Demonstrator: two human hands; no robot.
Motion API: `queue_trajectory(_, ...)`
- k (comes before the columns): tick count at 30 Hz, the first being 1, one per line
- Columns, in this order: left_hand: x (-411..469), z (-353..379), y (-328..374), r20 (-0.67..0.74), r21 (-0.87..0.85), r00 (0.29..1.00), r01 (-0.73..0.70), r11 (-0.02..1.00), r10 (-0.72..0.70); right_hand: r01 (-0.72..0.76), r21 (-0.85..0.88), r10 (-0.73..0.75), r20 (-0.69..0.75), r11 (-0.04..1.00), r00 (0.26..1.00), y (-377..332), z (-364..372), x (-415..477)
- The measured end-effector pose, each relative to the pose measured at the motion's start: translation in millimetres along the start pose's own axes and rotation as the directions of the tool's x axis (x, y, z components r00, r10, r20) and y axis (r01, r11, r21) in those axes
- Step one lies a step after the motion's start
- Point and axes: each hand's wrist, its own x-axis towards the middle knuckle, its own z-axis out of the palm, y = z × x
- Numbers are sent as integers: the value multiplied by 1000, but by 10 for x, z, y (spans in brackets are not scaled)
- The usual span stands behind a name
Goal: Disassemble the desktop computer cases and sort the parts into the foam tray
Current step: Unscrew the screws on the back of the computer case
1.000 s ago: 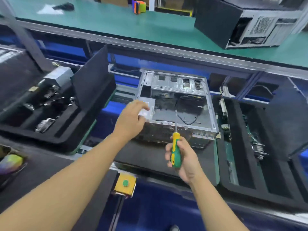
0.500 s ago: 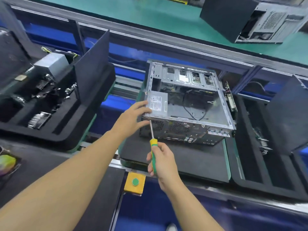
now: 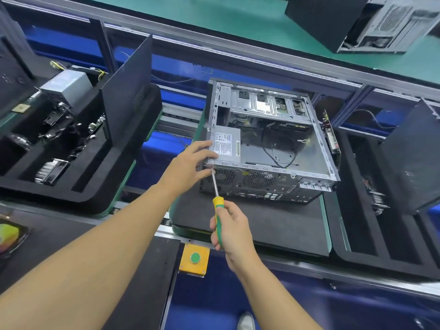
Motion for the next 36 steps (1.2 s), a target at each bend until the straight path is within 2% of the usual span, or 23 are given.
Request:
queue_trajectory(7,-12,24,10,-4,-5,1000,8,1000,-8,-36,55,36,1,998,999,-39,3,-22)
queue_trajectory(9,-17,26,17,-10,1,1000,0,1000,0,-77,123,73,40,989,997,-65,32,-35)
queue_trajectory(11,-18,19,24,-12,10,1000,-9,1000,9,-154,276,130,103,949,986,-78,46,-48)
queue_trajectory(13,-18,12,32,-10,10,1000,-14,1000,14,-256,459,191,183,851,964,-85,30,-57)
queue_trajectory(15,-29,10,42,-14,7,1000,-19,1000,19,-331,572,216,262,751,941,-83,32,-63)
queue_trajectory(17,-31,15,54,-24,6,1000,-18,1000,18,-380,670,193,338,637,921,-79,79,-62)
queue_trajectory(20,-24,21,62,-10,9,1000,-20,1000,20,-441,804,115,433,399,894,-75,208,-93)
queue_trajectory(21,-24,18,63,-3,16,1000,-22,1000,22,-437,819,99,433,373,896,-76,255,-101)
queue_trajectory(22,-28,12,65,2,24,1000,-23,999,23,-421,818,104,415,392,904,-66,297,-102)
queue_trajectory(25,-33,-13,83,7,48,999,-40,998,40,-285,696,145,254,659,956,-31,345,-77)
queue_trajectory(26,-33,-19,88,3,56,999,-44,997,44,-254,647,146,217,719,965,-22,332,-70)
queue_trajectory(29,-46,-14,93,-6,65,999,-48,997,49,-201,559,132,162,804,978,-56,253,-85)
queue_trajectory(31,-54,-4,104,-13,68,998,-60,996,61,-152,437,139,61,886,988,-96,274,-106)
queue_trajectory(33,-57,-4,122,-21,75,998,-64,995,66,-54,103,70,-151,993,986,-143,366,-120)
queue_trajectory(34,-58,-4,129,-20,77,998,-61,995,62,-18,-145,-19,-248,989,969,-150,401,-116)
queue_trajectory(35,-57,-9,135,-16,77,998,-57,995,58,2,-366,-118,-295,931,948,-151,419,-119)
queue_trajectory(36,-57,-15,141,-10,76,998,-54,996,55,17,-494,-192,-306,869,933,-138,417,-123)
